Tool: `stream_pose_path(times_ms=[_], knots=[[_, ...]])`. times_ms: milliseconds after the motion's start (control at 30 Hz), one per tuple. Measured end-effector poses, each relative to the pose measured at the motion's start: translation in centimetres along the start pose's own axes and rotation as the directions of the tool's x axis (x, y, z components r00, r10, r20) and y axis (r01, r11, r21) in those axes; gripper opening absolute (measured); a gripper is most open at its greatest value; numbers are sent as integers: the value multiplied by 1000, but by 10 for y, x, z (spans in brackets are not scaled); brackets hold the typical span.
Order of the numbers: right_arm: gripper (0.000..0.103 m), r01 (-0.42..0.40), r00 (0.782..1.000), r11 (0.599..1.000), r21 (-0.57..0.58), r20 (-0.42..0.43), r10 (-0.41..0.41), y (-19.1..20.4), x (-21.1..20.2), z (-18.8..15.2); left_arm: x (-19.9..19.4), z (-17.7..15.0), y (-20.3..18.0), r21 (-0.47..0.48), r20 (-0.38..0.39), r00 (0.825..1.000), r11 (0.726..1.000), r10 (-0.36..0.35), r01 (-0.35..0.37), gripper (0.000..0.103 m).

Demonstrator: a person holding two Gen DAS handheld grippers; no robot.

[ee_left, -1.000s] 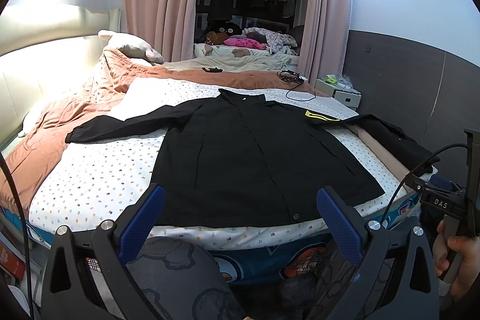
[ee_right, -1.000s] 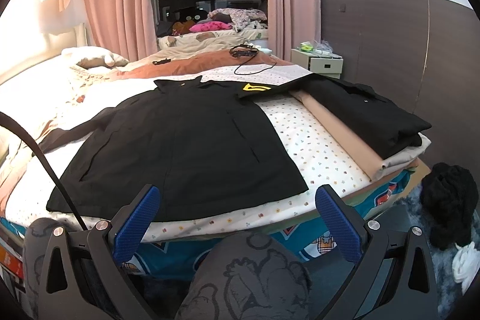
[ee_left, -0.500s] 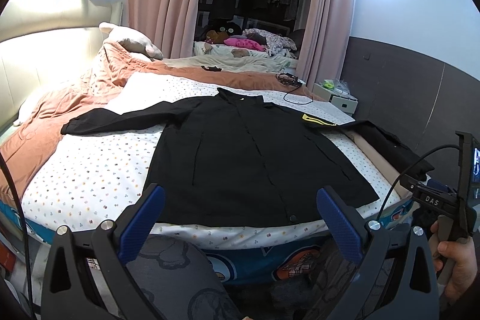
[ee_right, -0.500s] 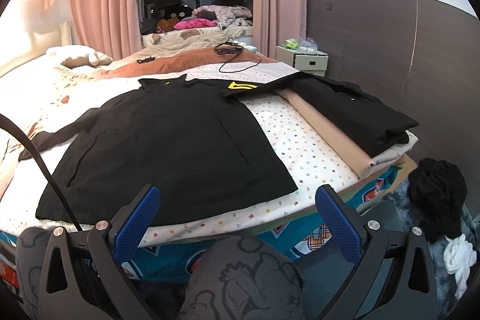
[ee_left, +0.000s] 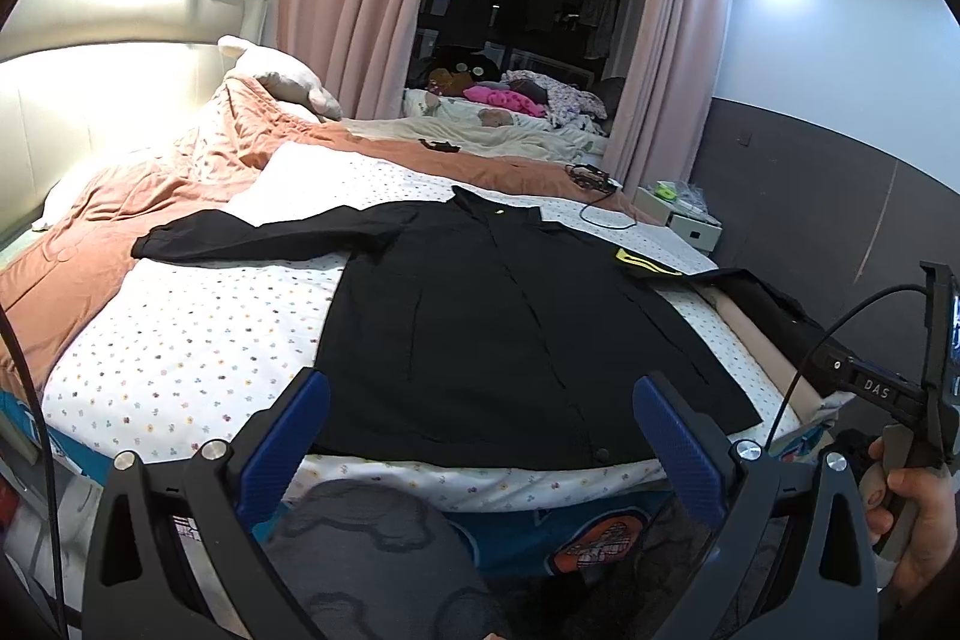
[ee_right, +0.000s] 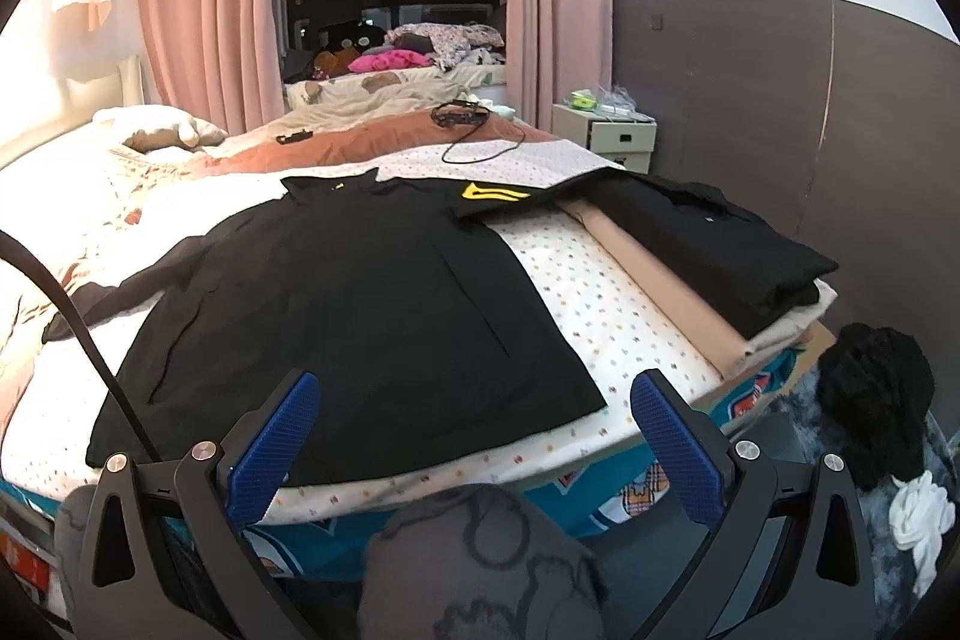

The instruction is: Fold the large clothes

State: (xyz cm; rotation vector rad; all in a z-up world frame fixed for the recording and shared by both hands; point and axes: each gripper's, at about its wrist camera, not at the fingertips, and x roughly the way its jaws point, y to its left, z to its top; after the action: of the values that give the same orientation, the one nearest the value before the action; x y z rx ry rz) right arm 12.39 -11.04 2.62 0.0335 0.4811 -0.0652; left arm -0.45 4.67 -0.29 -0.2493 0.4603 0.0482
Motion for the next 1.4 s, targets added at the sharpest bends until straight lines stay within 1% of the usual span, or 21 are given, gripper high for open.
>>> stream_pose_path(times_ms=[100, 200, 367, 500, 700, 833, 900, 933, 967, 1067, 1167, 1200, 1233, 1300, 1367, 1400], knots=[[103, -41, 999, 999, 4, -2, 41, 0, 14, 6, 8, 5, 7, -19, 2, 1000, 1000, 12, -11, 103], [103, -104, 994, 994, 9, 21, 104, 2, 28, 16, 16, 11, 13, -17, 6, 999, 999, 33, -33, 103], [103, -176, 984, 984, -23, 28, 177, 15, 57, 30, 34, 24, 35, -45, -9, 998, 997, 69, -69, 103], [103, -236, 971, 971, -34, 29, 237, 26, 82, 42, 48, 35, 55, -69, -22, 995, 992, 100, -102, 103], [103, -306, 951, 951, -50, 26, 307, 40, 125, 61, 71, 50, 96, -122, -33, 989, 982, 143, -146, 103], [103, -345, 938, 938, -44, 16, 346, 39, 150, 68, 86, 61, 124, -146, -44, 982, 972, 182, -187, 103], [103, -363, 932, 931, -36, 5, 363, 43, 162, 72, 92, 65, 139, -163, -51, 980, 967, 191, -196, 103], [103, -375, 927, 926, -29, -5, 375, 44, 173, 74, 95, 67, 146, -173, -54, 979, 964, 195, -201, 101], [103, -384, 923, 923, -24, -6, 384, 44, 175, 77, 98, 70, 154, -181, -57, 977, 960, 205, -212, 100], [103, -411, 912, 912, 0, -7, 411, 48, 193, 87, 106, 76, 173, -203, -60, 971, 950, 231, -239, 100], [103, -429, 902, 903, 36, -33, 430, 50, 215, 96, 117, 83, 196, -239, -66, 969, 939, 240, -249, 100], [103, -435, 899, 899, 43, -43, 437, 52, 223, 99, 121, 84, 204, -248, -67, 968, 936, 242, -251, 99], [103, -437, 897, 898, 45, -50, 439, 53, 230, 102, 126, 87, 214, -262, -70, 967, 931, 243, -253, 95], [98, -443, 893, 896, 44, -61, 445, 57, 240, 109, 137, 92, 233, -292, -82, 967, 922, 242, -255, 90], [92, -457, 885, 888, 45, -79, 460, 65, 249, 116, 148, 96, 251, -320, -96, 965, 910, 245, -263, 83], [91, -466, 880, 884, 40, -87, 467, 70, 254, 120, 155, 98, 263, -340, -104, 964, 902, 244, -265, 83]])
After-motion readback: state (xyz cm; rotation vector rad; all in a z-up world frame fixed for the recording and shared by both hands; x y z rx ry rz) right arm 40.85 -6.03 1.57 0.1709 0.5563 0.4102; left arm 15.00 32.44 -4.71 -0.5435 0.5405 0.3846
